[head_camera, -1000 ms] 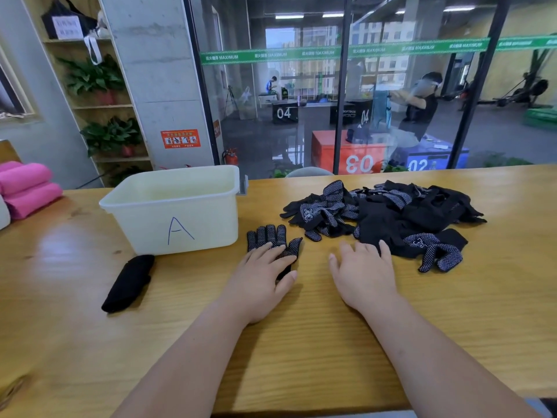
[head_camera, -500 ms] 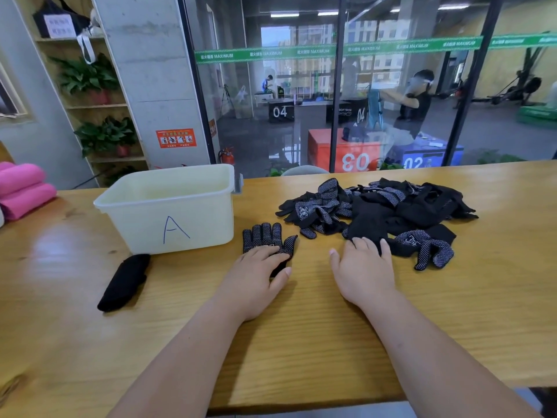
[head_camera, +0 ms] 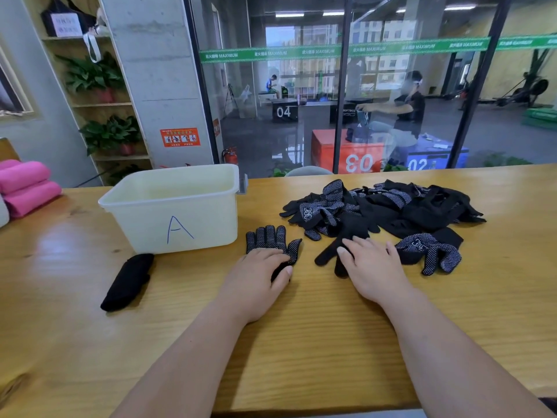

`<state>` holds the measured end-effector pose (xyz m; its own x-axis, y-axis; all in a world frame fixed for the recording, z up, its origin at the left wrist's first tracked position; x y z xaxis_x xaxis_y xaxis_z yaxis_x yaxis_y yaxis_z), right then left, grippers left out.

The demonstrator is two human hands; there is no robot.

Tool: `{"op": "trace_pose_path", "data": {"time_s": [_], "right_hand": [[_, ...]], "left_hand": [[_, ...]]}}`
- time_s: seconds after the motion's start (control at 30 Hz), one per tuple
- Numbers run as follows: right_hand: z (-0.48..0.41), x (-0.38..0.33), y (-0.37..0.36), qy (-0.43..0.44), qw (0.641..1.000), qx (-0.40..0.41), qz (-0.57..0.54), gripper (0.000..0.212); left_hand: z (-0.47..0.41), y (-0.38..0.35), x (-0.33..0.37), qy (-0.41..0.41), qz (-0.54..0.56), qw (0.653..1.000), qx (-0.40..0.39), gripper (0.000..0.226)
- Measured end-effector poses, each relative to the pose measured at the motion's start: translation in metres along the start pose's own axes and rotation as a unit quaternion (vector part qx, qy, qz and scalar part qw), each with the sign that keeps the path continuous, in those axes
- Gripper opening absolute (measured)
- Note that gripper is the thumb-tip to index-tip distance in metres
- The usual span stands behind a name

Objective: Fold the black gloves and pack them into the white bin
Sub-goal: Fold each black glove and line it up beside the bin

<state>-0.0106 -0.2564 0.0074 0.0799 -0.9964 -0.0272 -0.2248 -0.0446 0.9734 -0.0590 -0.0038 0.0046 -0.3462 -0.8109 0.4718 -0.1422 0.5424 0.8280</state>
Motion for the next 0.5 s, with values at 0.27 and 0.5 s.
{"op": "trace_pose_path", "data": {"time_s": [0.27, 0.5], "right_hand": [[-0.006, 0.009, 0.022, -0.003, 0.994, 0.105, -0.025, 0.028], [-0.057, 0.033, 0.009, -0.023, 0.999, -0.023, -0.002, 0.052]], "left_hand": [[-0.001, 0.003, -0.001, 0.005, 0.013, 1.0, 0.02, 0.043], [-0.004, 0.003, -0.001, 0.018, 0.016, 0.999, 0.021, 0.047]]}}
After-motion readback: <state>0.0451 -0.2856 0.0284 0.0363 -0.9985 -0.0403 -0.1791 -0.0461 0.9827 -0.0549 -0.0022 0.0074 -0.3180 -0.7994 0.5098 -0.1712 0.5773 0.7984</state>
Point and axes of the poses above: each hand's wrist, its own z-axis away from the middle knuckle, its own y-axis out of the back of the hand, x = y × z, the point moved 4 cm from there along -z, towards the middle knuckle, and after that the axes turned 11 degrees about z, right-handed, at the moved point
